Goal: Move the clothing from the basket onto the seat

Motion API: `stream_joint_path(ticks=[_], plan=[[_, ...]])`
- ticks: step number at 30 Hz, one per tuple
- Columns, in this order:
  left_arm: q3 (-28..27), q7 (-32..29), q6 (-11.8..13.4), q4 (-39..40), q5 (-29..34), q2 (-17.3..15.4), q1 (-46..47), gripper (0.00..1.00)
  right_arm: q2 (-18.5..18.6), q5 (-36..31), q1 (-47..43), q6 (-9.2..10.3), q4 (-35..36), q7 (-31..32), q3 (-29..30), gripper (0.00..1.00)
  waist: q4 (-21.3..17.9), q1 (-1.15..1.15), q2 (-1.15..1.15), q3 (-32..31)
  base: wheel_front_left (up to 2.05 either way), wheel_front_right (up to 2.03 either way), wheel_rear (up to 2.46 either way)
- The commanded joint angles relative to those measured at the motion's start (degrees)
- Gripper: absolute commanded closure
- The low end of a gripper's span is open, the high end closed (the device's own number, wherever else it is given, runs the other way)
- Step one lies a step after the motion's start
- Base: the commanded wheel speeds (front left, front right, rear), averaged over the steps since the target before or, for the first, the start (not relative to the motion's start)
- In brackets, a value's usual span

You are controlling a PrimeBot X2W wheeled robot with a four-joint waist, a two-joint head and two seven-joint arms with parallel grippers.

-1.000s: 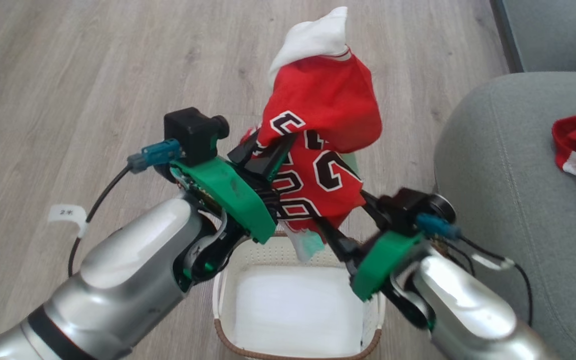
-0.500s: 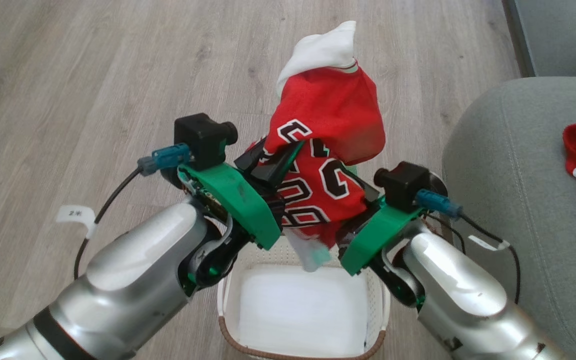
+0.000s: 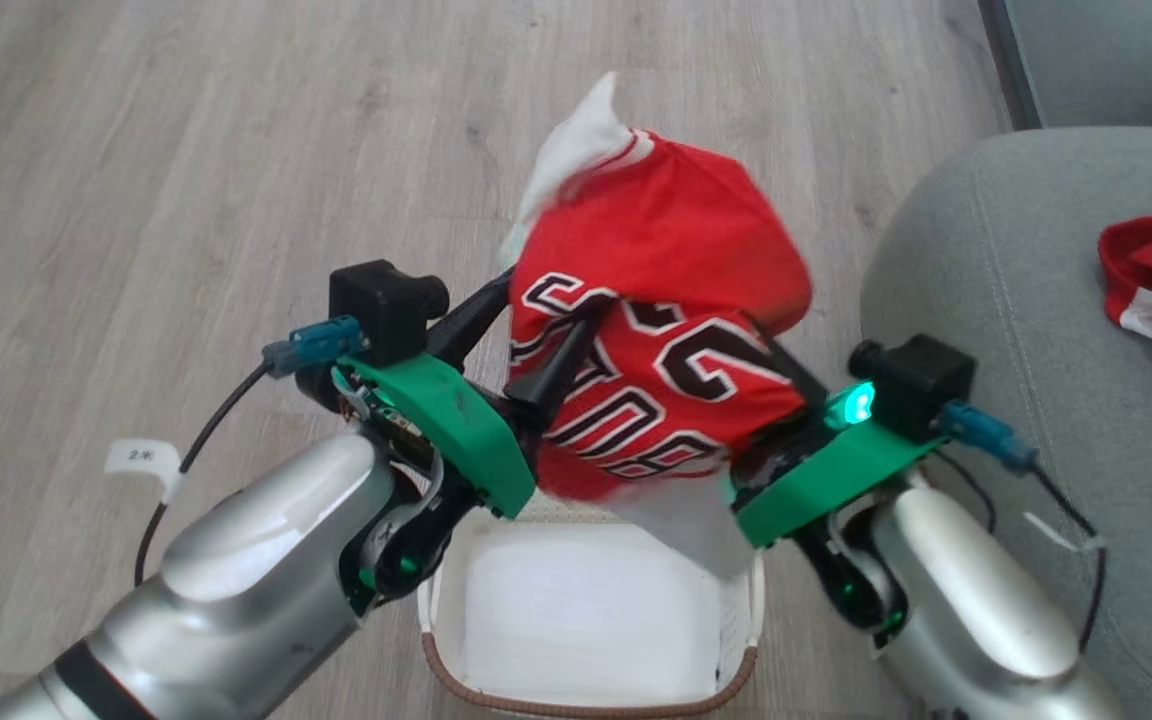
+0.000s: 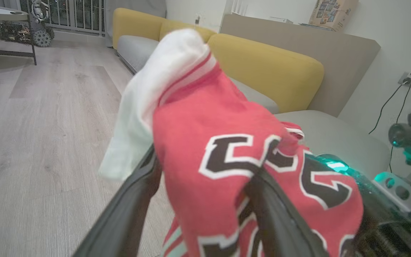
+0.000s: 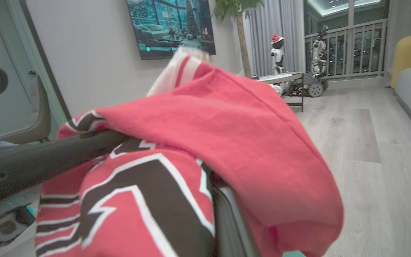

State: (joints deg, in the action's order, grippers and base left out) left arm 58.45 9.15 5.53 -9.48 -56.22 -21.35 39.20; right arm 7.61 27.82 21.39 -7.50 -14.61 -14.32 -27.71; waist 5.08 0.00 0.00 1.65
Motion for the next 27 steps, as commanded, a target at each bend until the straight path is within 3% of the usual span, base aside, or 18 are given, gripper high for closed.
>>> stream_joint_path(ticks=[1,12,27], plan=[[-2.4,0.4,0.0,1.4,0.1,-1.2,2.0,0.00,-0.8,-0.5,0.5,0.01,3.1,-0.7,0.6,1.00,-0.4,0.00,0.00,0.3,0.00,0.00,0.00],[-1.2,1.5,0.0,2.1,0.8,-1.0,0.2,0.00,0.1,-0.1,-3.1,0.01,7.6,-0.7,6.1,1.00,-4.2,0.00,0.00,0.0,0.00,0.00,0.00],[-0.8,2.7,1.6,6.2,2.5,-2.1,-1.1,0.00,3.3,-0.4,-7.4,0.01,13.8,-0.7,14.1,1.00,-15.4,0.00,0.00,0.6,0.00,0.00,0.00]])
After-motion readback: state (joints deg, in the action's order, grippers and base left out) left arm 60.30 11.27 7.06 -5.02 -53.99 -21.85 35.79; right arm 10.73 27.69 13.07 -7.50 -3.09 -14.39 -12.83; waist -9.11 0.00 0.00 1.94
